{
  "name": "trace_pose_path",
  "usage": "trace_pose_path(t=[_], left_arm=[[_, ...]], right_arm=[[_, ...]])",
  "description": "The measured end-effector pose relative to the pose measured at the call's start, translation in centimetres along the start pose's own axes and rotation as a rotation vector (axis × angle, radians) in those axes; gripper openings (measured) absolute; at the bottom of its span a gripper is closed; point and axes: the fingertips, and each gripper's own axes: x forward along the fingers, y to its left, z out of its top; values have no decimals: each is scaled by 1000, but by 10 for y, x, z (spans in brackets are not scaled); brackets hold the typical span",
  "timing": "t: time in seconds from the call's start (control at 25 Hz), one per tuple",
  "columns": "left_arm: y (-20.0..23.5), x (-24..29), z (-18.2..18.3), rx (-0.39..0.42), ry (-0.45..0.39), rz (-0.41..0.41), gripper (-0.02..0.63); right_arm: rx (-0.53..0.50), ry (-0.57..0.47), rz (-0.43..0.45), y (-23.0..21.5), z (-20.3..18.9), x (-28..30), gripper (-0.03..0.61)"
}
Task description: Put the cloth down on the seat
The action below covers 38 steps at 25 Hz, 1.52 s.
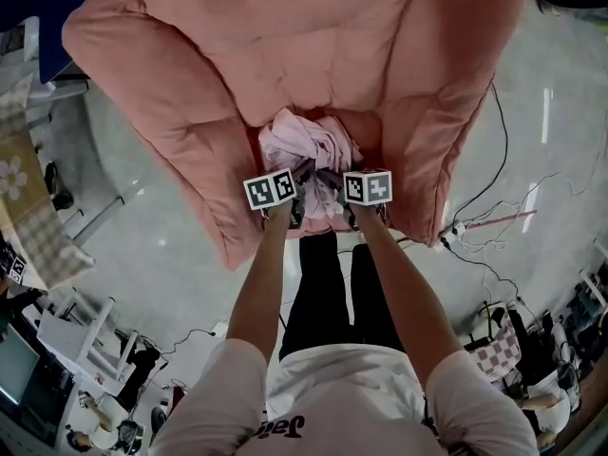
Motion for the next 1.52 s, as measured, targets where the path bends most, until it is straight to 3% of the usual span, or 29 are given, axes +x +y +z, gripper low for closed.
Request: trace_pose_path(t=[0.24, 0.56, 1.0, 1.2, 1.52], left_arm=[[-9, -52, 2, -10, -78, 44, 377], [-58, -126, -37, -5, -174, 83, 377], [-139, -183, -167, -9, -258, 91, 376], [-182, -204, -187, 98, -350, 97, 376], [-250, -276, -135, 300, -627, 136, 376]], right_arm=[[-50, -86, -41, 17, 7, -48, 330], [-140, -168, 14, 60, -10, -131, 330], [-235, -201, 10, 54, -105, -236, 330], [-296, -289, 1, 44, -116, -282, 330], [-518, -543, -41, 89, -49, -366, 330]])
